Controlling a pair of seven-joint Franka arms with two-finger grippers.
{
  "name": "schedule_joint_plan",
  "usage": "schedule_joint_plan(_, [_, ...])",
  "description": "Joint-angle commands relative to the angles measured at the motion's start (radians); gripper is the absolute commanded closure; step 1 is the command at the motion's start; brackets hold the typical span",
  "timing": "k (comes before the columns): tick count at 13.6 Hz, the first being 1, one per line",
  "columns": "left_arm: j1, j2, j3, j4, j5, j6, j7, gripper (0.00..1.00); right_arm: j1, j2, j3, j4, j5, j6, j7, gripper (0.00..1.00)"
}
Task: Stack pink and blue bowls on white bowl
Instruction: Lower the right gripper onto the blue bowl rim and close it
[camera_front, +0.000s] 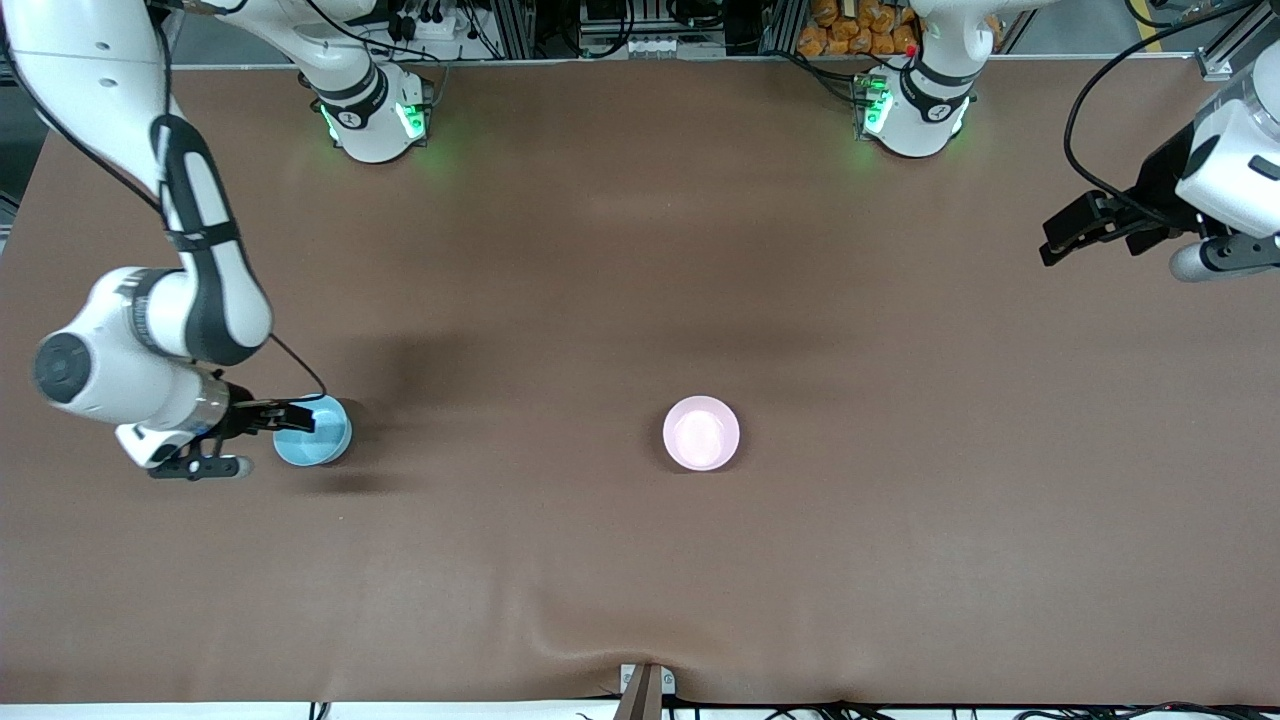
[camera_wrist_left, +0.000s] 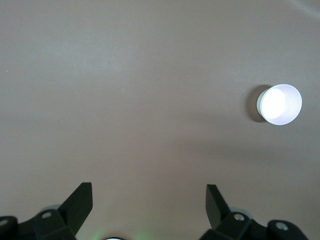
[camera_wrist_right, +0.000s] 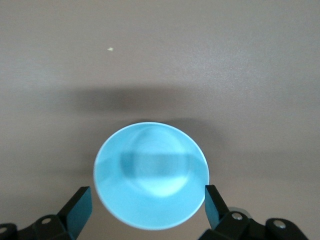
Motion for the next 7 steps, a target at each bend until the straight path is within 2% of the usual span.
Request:
schedule_joint_plan(1, [0.000, -0.044, -0.008, -0.044, 0.016, 0.006, 0.005, 0.00, -0.005, -0.039, -0.006, -0.113, -0.001, 0.122, -0.045, 0.00])
schedule_joint_plan(5, [-0.002, -0.046, -0.023, -0.044, 0.010, -0.006, 0.005, 0.00, -0.030, -0.035, -0.007, -0.130, -0.002, 0.141, -0.105, 0.00])
schedule_joint_plan(7, [0.000, -0.044, -0.027, -0.044, 0.010, -0.006, 0.011, 0.00, -0.028, -0.030, -0.006, -0.181, -0.002, 0.234, -0.107, 0.00])
